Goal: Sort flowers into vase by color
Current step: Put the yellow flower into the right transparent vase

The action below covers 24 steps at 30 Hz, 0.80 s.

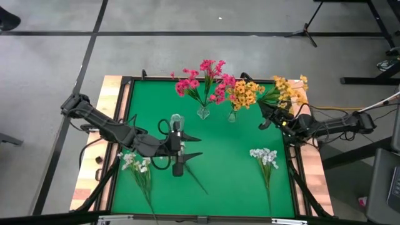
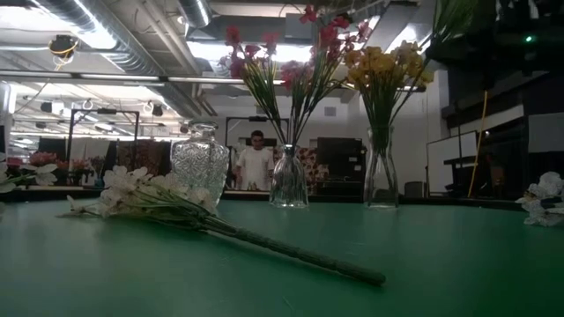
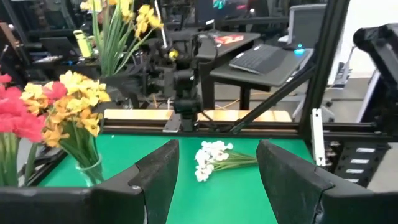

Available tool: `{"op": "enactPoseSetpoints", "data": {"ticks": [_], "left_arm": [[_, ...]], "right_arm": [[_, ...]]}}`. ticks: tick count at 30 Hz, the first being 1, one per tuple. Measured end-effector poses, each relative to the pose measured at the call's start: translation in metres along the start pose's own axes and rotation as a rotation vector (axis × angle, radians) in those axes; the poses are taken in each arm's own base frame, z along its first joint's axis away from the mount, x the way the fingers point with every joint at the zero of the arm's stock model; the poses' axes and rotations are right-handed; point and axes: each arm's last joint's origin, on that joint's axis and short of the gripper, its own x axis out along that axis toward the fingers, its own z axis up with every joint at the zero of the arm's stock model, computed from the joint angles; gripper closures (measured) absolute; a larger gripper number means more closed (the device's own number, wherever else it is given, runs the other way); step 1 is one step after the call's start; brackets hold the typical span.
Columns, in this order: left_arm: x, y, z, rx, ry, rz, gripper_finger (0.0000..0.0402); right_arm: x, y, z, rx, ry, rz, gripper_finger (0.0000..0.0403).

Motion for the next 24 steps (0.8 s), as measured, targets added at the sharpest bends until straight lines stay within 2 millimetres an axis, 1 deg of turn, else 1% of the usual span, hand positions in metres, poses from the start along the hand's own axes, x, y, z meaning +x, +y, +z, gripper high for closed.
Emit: {"op": "enactPoseSetpoints", "data": {"ticks": [6,10,14,20,24], "left_arm": [[-0.002,0.002,0.002,-0.003,-0.006,0.008,0.0188],[-0.002,0.002,0.001,0.0,-0.002,0.019,0.0188],[-0.003,0.003,0.002,0.001,-0.004,0.023,0.0188],[-0.003,0.003,0.003,0.0,-0.005,0.023,0.0188],[-0.003,0.003,0.003,0.0,-0.005,0.024,0.0188]], "right_arm": [[0.01,0.0,-0.014,0.003,0.06,-0.016,0.0396],[0.016,0.001,-0.015,0.017,0.03,0.002,0.0396],[0.021,0.003,-0.023,0.008,0.054,0.01,0.0396],[0.024,0.005,-0.032,-0.013,0.09,0.011,0.0396],[0.024,0.005,-0.033,-0.023,0.097,-0.013,0.0396]]}}
